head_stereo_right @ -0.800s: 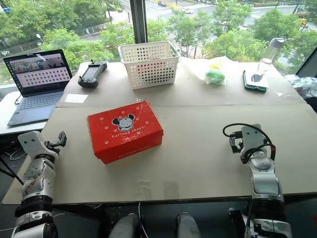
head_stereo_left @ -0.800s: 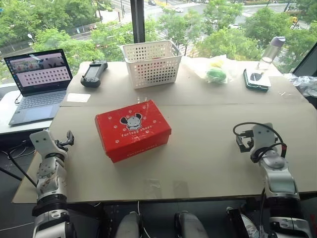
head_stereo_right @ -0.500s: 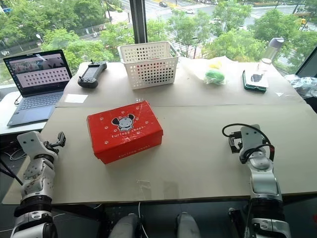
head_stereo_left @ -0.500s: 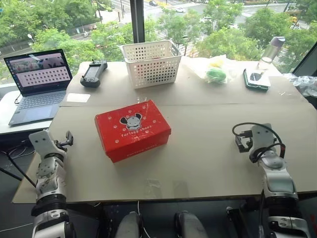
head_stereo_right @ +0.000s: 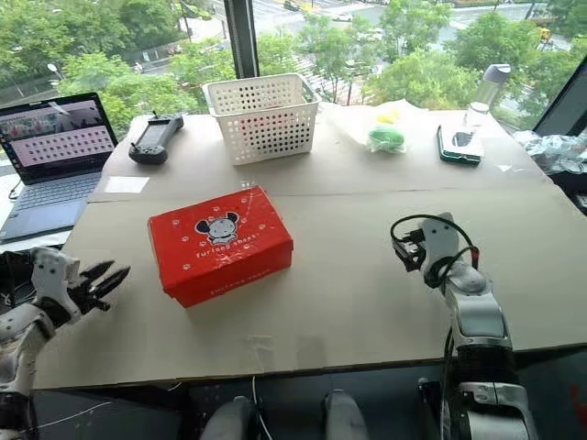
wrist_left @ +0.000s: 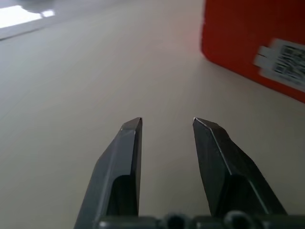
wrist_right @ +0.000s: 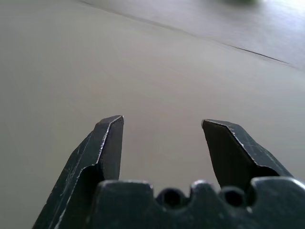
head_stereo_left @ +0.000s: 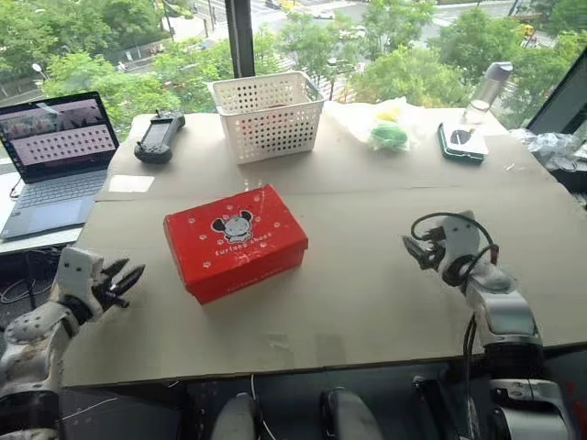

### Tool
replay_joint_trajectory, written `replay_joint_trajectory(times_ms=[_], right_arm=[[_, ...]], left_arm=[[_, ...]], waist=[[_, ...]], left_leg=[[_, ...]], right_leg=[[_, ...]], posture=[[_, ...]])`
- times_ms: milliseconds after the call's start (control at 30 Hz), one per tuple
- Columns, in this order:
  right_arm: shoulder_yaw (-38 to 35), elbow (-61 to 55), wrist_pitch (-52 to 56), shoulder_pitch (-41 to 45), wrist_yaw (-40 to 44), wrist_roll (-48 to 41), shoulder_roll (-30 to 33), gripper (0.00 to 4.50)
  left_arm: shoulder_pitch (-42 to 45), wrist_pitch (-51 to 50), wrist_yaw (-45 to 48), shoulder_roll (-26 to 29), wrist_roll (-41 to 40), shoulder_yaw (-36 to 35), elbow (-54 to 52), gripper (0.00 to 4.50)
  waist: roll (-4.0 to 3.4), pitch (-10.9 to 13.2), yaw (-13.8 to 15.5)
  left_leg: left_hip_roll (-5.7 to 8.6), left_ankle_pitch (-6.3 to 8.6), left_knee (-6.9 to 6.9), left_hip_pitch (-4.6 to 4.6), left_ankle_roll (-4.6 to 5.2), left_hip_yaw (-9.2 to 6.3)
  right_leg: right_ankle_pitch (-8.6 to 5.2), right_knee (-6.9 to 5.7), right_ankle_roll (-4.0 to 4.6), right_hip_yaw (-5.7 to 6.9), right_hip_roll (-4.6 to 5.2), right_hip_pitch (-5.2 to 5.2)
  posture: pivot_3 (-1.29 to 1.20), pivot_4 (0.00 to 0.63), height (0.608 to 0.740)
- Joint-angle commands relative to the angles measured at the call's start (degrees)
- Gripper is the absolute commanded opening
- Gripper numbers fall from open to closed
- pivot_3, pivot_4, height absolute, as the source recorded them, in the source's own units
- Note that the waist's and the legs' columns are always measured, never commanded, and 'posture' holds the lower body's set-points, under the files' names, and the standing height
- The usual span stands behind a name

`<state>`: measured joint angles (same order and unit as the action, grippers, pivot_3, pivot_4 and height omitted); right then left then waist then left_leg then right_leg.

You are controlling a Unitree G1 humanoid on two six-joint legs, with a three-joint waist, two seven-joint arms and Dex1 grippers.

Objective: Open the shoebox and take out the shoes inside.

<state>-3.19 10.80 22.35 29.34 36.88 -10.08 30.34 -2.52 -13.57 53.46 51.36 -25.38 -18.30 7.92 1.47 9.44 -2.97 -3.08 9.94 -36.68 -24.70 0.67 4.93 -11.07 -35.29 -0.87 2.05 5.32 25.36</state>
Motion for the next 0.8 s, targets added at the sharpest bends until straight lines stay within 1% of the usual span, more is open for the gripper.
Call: replay_joint_trajectory(times_ms=[33, 67, 100, 200, 267, 333, 467, 533, 567, 667, 733, 800], right_arm=[[4.94, 4.59, -1.61, 8.4, 10.36, -1.25, -0.51, 1.74], [7.48, 8.1, -3.36, 11.24, 12.81, 0.25, -1.19, 1.45], [9.51, 11.18, -5.08, 13.47, 14.56, 1.6, -1.8, 1.02], [13.6, 21.76, -10.38, 20.31, 16.93, 4.92, -5.43, 0.07], [15.84, 28.11, -14.16, 23.71, 18.22, 7.04, -7.83, 0.07], [17.62, 33.45, -18.32, 25.78, 18.46, 9.51, -9.56, 0.07], [19.73, 41.11, -24.61, 28.34, 17.73, 13.28, -11.99, 0.07], [19.28, 42.23, -25.81, 28.91, 18.3, 13.26, -12.67, 0.07], [19.03, 42.42, -26.14, 29.07, 18.51, 13.21, -12.83, 0.07], [18.04, 41.35, -26.2, 28.79, 18.84, 12.76, -12.63, 0.07], [17.36, 39.8, -25.67, 28.08, 18.65, 12.5, -11.82, 0.07], [17.0, 39.14, -25.33, 27.81, 18.4, 12.58, -11.48, 0.07]], left_arm=[[0.93, -4.82, 4.08, 2.21, -3.18, -0.18, -6.31, 0.13], [1.6, -5.81, 4.45, 2.4, -3.3, 0.44, -7.35, 0.0], [2.26, -6.38, 4.49, 2.38, -3.01, 1.05, -7.95, 0.0], [4.18, -6.7, 3.61, 1.33, -1.59, 2.19, -8.15, 0.0], [5.0, -6.32, 2.56, 0.86, -0.08, 3.07, -7.89, 0.0], [5.84, -5.44, 0.57, 0.5, 2.56, 4.47, -7.31, 0.0], [8.02, -3.83, -2.53, -1.17, 7.6, 8.37, -6.49, 0.0], [9.76, -3.13, -3.3, -2.04, 10.05, 10.7, -5.83, 0.0], [11.14, -2.49, -3.71, -2.56, 11.43, 11.99, -4.89, 0.0], [17.66, 0.11, -4.68, -5.31, 15.53, 16.55, 0.35, 0.0], [23.06, 2.02, -4.86, -8.14, 17.79, 19.52, 4.24, 0.0], [26.16, 3.39, -4.74, -9.76, 19.13, 20.81, 7.13, 0.0]], waist=[[-0.03, 0.01, 0.52], [-0.02, 0.02, 0.82], [-0.03, 0.02, 1.01], [-0.01, 0.02, 1.37], [-0.01, 0.02, 1.33], [-0.01, 0.02, 1.31], [-0.01, 0.02, 1.56], [0.0, 0.01, 1.65], [0.0, 0.01, 1.69], [-0.01, 0.02, 2.12], [-0.01, 0.02, 2.3], [0.0, 0.02, 2.38]], left_leg=[[0.0, 0.05, 0.0, 0.01, -0.08, -0.02], [-0.02, 0.11, 0.0, 0.03, -0.18, -0.05], [-0.01, 0.17, 0.0, 0.04, -0.29, -0.05], [0.02, 0.17, 0.0, 0.02, -0.32, -0.01], [0.06, 0.15, -0.01, -0.05, -0.31, -0.01], [0.09, -0.11, -0.02, -0.18, 0.1, 0.11], [0.15, -0.07, -0.01, -0.48, 0.06, 0.31], [0.18, -0.07, -0.02, -0.81, 0.06, 0.36], [0.2, -0.07, -0.03, -0.82, 0.05, 0.4], [0.17, -0.12, -0.09, -0.77, 0.0, 0.39], [0.12, -0.2, -0.15, -0.73, -0.07, 0.38], [0.16, -0.41, -0.17, -0.73, -0.06, 0.38]], right_leg=[[0.0, -0.01, 0.01, 0.06, 0.0, 0.0], [0.01, -0.03, 0.03, 0.13, 0.01, -0.02], [0.01, -0.03, 0.04, 0.21, 0.04, -0.04], [0.02, -0.02, 0.05, 0.28, 0.07, -0.03], [0.03, -0.01, 0.05, 0.27, 0.05, -0.01], [0.04, -0.01, 0.04, 0.24, -0.01, 0.08], [0.27, -0.1, 0.03, 0.23, -0.01, 0.35], [0.27, -0.33, 0.05, 0.2, 0.0, 0.74], [0.26, -0.42, 0.05, 0.16, 0.0, 0.8], [0.24, -0.6, 0.08, 0.21, -0.04, 0.79], [0.22, -0.65, 0.08, 0.22, -0.09, 0.77], [0.13, -0.75, -0.12, 0.24, -0.05, 0.76]], posture=[[0.0, 0.15, 0.733], [0.0, 0.15, 0.733], [0.0, 0.15, 0.733], [0.0, 0.15, 0.733], [0.0, 0.15, 0.733], [0.0, 0.15, 0.733], [0.0, 0.15, 0.733], [0.0, 0.15, 0.733], [0.0, 0.15, 0.733], [0.0, 0.15, 0.733], [0.0, 0.15, 0.733], [0.0, 0.15, 0.733]])
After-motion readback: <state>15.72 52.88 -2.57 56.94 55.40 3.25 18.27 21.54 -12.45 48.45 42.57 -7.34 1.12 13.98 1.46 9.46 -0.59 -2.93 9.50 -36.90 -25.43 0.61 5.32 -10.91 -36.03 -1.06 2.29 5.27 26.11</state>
